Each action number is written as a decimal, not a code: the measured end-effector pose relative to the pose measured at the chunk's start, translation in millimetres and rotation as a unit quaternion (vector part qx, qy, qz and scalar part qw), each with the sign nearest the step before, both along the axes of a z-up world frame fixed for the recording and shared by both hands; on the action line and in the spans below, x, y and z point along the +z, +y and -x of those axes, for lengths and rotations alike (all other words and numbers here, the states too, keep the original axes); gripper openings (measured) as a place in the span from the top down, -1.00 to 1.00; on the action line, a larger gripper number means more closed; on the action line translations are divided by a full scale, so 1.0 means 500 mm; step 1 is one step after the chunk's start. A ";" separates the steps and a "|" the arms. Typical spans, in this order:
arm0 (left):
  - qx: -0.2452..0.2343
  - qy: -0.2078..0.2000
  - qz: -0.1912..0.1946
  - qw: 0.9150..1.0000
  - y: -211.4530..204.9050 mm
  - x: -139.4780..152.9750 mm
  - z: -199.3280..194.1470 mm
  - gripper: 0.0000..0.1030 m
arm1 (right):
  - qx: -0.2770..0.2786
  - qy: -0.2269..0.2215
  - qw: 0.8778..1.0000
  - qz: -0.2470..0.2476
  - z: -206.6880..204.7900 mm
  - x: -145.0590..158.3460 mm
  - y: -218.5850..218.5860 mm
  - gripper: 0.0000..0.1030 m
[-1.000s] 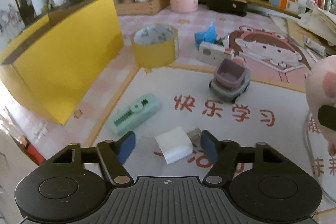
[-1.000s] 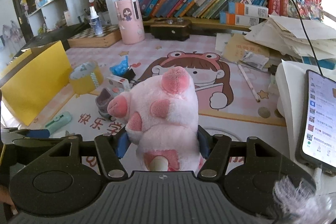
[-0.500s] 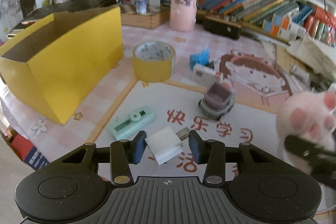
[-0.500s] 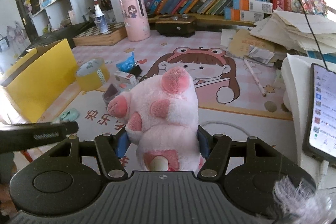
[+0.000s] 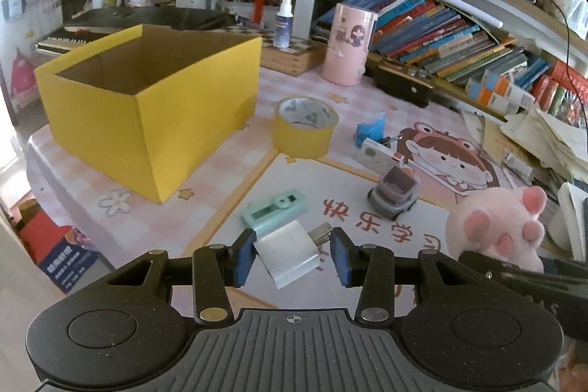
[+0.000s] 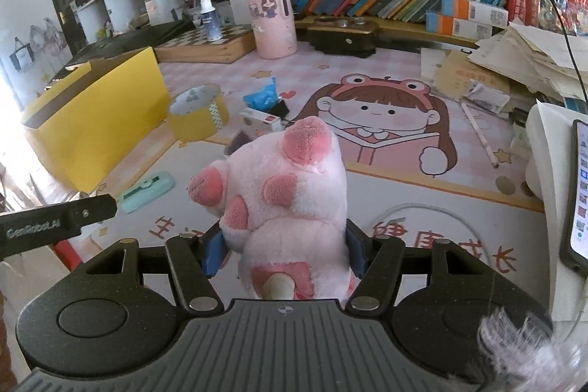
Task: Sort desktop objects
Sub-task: 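Carry the pig and the plug up and over the yellow box with both tools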
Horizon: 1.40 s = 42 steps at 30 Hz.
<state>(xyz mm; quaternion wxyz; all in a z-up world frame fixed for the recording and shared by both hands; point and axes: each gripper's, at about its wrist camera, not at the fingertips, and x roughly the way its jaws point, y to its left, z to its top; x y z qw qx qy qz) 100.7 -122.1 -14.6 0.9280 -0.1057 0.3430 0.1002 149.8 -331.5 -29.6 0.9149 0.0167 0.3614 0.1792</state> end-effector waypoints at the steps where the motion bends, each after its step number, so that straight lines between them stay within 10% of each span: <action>1: -0.001 0.000 0.000 1.000 0.006 0.001 0.004 0.18 | 0.001 -0.002 1.000 0.002 0.003 0.002 0.007 -0.17; 42: -0.048 -0.017 -0.038 0.998 0.489 0.024 0.255 0.18 | -0.023 0.005 1.000 0.002 0.292 0.015 0.532 -0.16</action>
